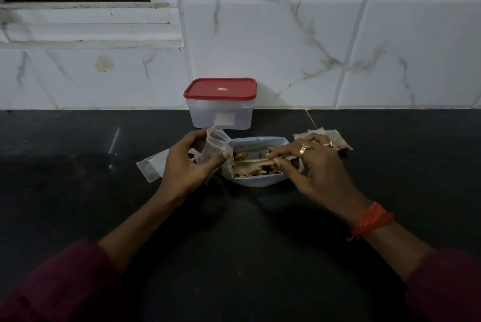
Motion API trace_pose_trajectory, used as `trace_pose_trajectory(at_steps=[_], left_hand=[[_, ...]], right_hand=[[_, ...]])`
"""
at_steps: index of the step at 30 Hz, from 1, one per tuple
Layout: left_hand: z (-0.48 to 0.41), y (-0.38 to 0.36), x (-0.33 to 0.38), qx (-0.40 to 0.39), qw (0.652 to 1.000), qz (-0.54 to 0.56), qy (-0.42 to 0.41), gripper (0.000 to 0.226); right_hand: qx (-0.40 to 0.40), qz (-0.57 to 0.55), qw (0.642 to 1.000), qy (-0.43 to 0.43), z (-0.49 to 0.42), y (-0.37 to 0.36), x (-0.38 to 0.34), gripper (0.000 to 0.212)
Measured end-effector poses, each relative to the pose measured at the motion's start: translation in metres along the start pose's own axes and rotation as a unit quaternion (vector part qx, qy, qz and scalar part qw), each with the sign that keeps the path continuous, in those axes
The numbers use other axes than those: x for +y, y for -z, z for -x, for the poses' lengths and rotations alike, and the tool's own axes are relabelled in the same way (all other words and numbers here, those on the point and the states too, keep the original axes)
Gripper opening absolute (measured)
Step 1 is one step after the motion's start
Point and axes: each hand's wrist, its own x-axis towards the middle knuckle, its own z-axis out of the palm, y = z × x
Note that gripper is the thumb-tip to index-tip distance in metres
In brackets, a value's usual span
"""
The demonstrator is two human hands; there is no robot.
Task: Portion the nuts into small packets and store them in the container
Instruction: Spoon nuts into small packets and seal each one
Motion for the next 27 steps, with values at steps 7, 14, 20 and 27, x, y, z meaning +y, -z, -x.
trace_pose_trajectory(at_steps=[7, 14, 20, 27], left_hand=[[-0.001, 0.0, -0.002, -0.011, 1.0, -0.004, -0.001, 0.061], [0.0, -0.001, -0.001, -0.024, 0.999, -0.024, -0.016, 0.064], [0.0, -0.001, -0.001, -0.035, 0.999, -0.027, -0.021, 0.067], [-0.001, -0.002, -0.004, -0.045, 0.999, -0.027, -0.016, 0.068]], right_hand=[[0.025, 0.116, 0.992, 0.045, -0.003, 0.006, 0.009, 0.019], [0.009, 0.203, 0.979, -0.029, 0.002, 0.009, 0.017, 0.023], [-0.048, 0.21, 0.973, -0.084, 0.002, 0.001, 0.019, 0.019], [-0.033, 0.105, 0.986, -0.122, 0.0, -0.003, 0.008, 0.02]])
